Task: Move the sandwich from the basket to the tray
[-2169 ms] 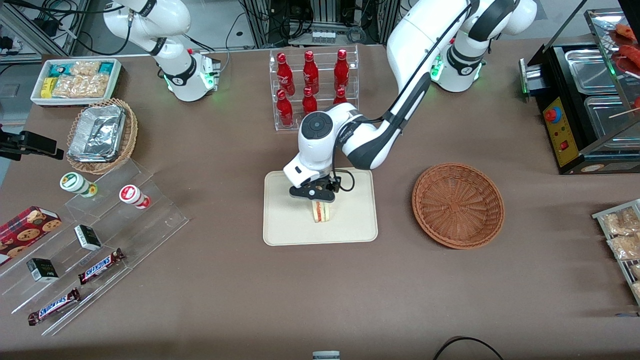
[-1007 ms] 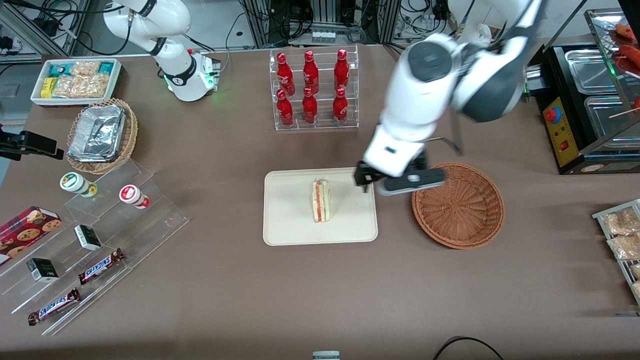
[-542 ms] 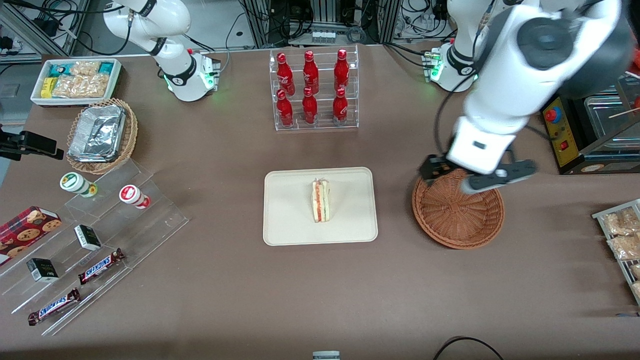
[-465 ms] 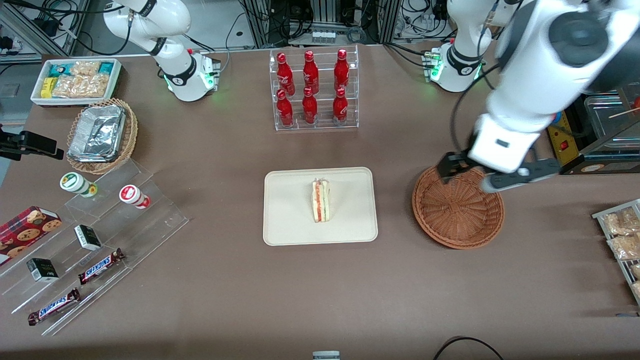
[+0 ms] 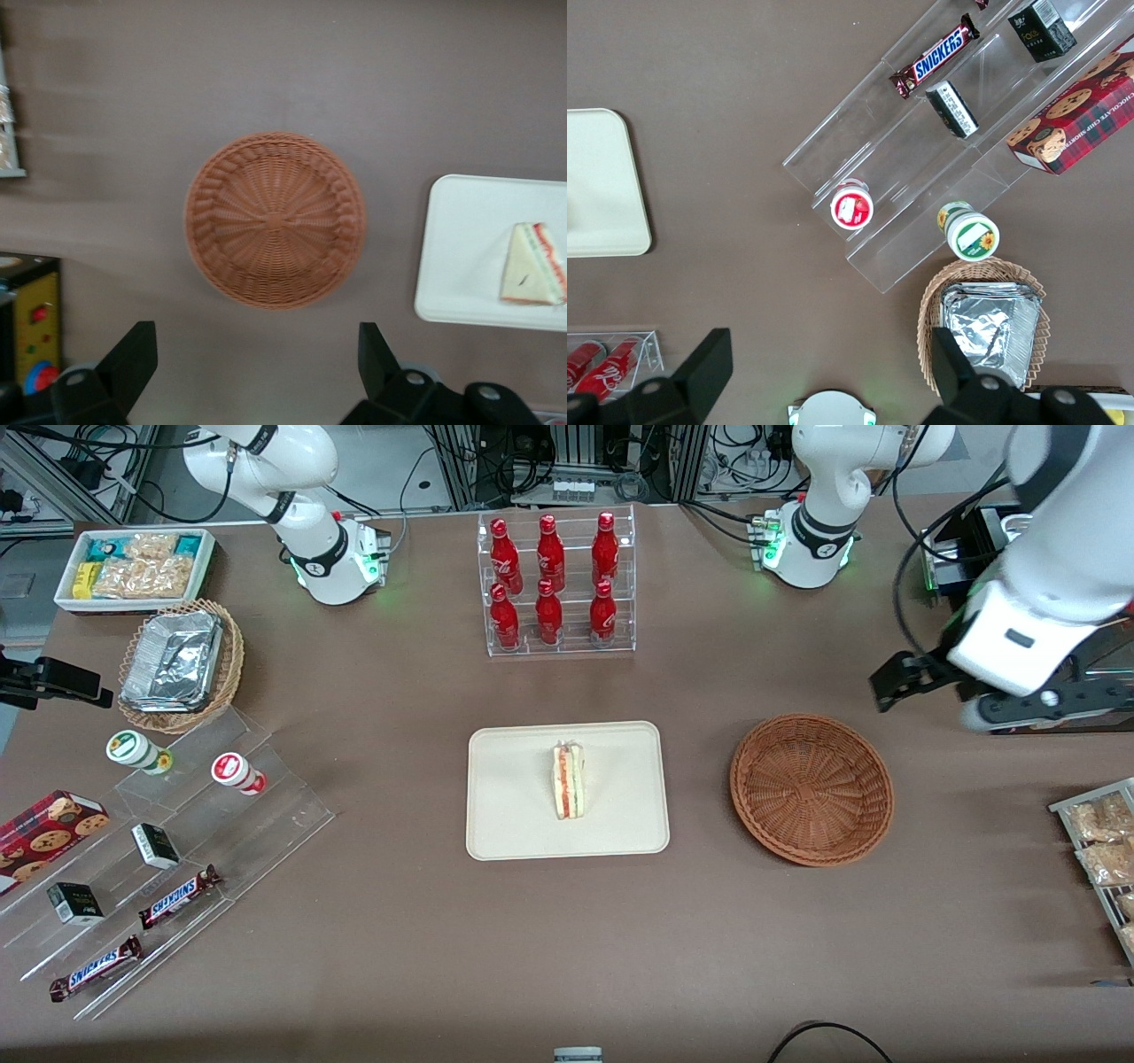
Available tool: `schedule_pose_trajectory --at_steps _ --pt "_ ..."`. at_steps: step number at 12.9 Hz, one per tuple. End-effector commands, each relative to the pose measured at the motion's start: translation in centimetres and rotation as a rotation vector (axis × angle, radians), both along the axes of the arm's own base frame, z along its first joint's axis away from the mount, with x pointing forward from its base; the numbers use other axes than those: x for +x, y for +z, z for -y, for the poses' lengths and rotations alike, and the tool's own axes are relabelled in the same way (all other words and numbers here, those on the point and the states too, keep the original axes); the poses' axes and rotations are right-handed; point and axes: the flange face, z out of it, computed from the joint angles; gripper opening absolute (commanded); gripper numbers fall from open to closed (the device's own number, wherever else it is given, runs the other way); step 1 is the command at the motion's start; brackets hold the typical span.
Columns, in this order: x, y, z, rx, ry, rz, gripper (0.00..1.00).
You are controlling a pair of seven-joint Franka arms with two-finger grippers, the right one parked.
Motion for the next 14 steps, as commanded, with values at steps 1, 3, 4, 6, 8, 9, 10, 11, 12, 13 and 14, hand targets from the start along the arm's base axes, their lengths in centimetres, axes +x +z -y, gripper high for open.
schedule_pose_trajectory --at_steps 1,3,4,6,8,9,10,11,12,13,14 --pt "-1.1 1.2 -3.6 -0.013 -0.023 0.003 1.00" --pt "-1.0 1.4 -4.5 -0.010 -0.053 0.006 1.00" --pt "-1.0 1.2 -4.9 -0.006 -0.086 -0.005 1.00" --pt "-0.8 1.2 -5.3 -0.004 -0.089 -0.003 1.00" --pt "-0.7 1.2 -6.9 -0.009 -0.071 -0.004 1.00" --pt "-0.8 1.2 -6.8 -0.010 -0.071 -0.005 1.00" --pt "-0.9 1.2 -6.8 -0.010 -0.073 -0.007 1.00" --pt "-1.0 1.2 -6.9 -0.012 -0.071 -0.010 1.00" --pt "-0.9 1.2 -7.3 -0.011 -0.068 -0.010 1.00" --pt "-0.9 1.1 -7.7 -0.013 -0.095 -0.014 1.00" --pt "-1.1 1.2 -8.3 -0.020 -0.122 -0.021 1.00"
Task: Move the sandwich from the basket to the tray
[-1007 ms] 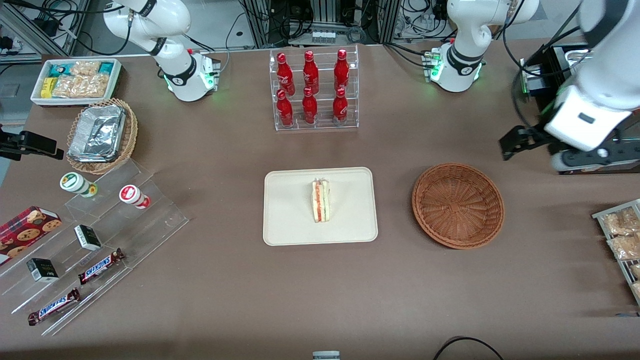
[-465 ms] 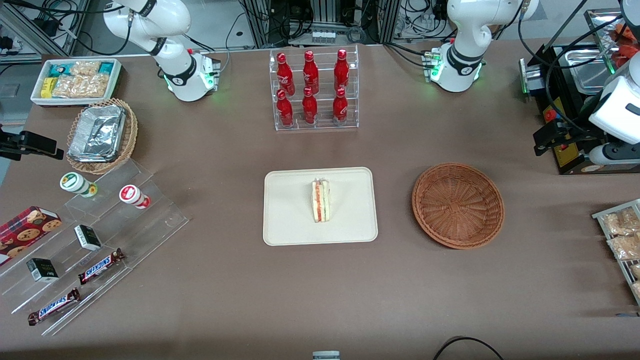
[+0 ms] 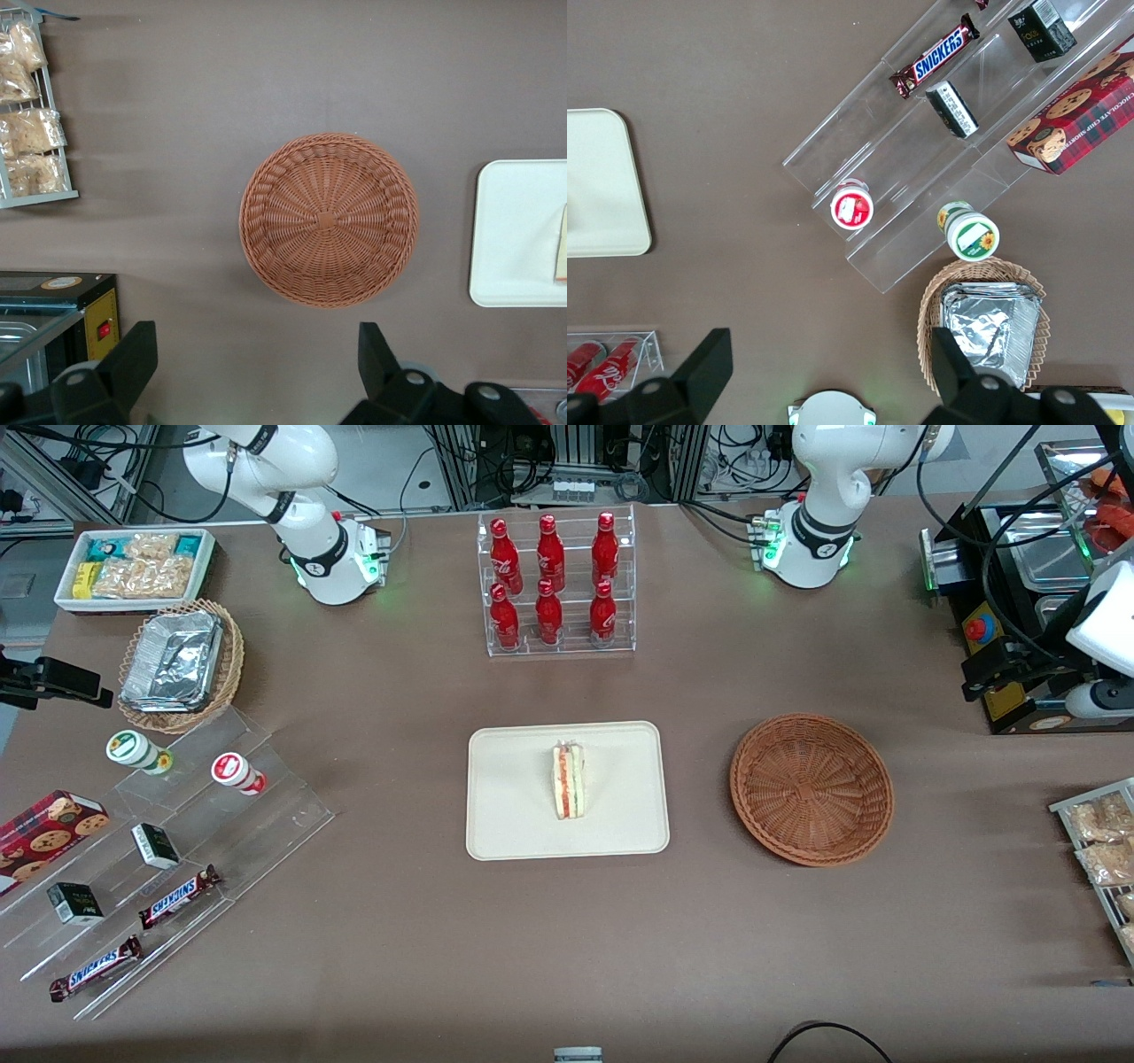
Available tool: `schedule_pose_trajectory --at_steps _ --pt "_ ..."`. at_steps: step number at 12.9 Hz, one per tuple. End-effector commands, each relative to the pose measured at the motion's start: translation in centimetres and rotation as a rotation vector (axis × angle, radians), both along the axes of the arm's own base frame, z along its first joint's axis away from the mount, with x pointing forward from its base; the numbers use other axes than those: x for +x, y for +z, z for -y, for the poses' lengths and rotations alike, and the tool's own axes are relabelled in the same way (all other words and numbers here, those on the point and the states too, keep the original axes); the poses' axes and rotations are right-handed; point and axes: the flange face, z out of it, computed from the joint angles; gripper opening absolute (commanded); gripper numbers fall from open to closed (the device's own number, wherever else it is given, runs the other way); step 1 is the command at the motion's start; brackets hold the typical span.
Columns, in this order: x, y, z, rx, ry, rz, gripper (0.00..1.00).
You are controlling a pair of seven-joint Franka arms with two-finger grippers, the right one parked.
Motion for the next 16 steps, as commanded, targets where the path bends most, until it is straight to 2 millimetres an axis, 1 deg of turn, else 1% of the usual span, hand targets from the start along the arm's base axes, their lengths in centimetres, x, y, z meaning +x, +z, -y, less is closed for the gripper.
schedule_pose_trajectory --at_steps 1,4,6,8,10,14,16 --pt "-0.9 0.4 -1.3 -0.042 -0.038 -0.017 1.00" --pt "-1.2 1.3 -0.9 -0.079 -0.041 -0.001 1.00" --pt "-1.9 1.9 -1.0 -0.079 -0.028 0.006 1.00" --pt "-2.4 2.1 -1.2 -0.064 -0.031 0.006 1.00" --pt "-3.3 2.4 -1.3 -0.063 -0.033 0.007 1.00" --pt "-2.8 2.6 -1.4 -0.064 -0.039 0.009 1.00" --pt "-2.8 3.2 -1.4 -0.063 -0.030 0.024 1.00"
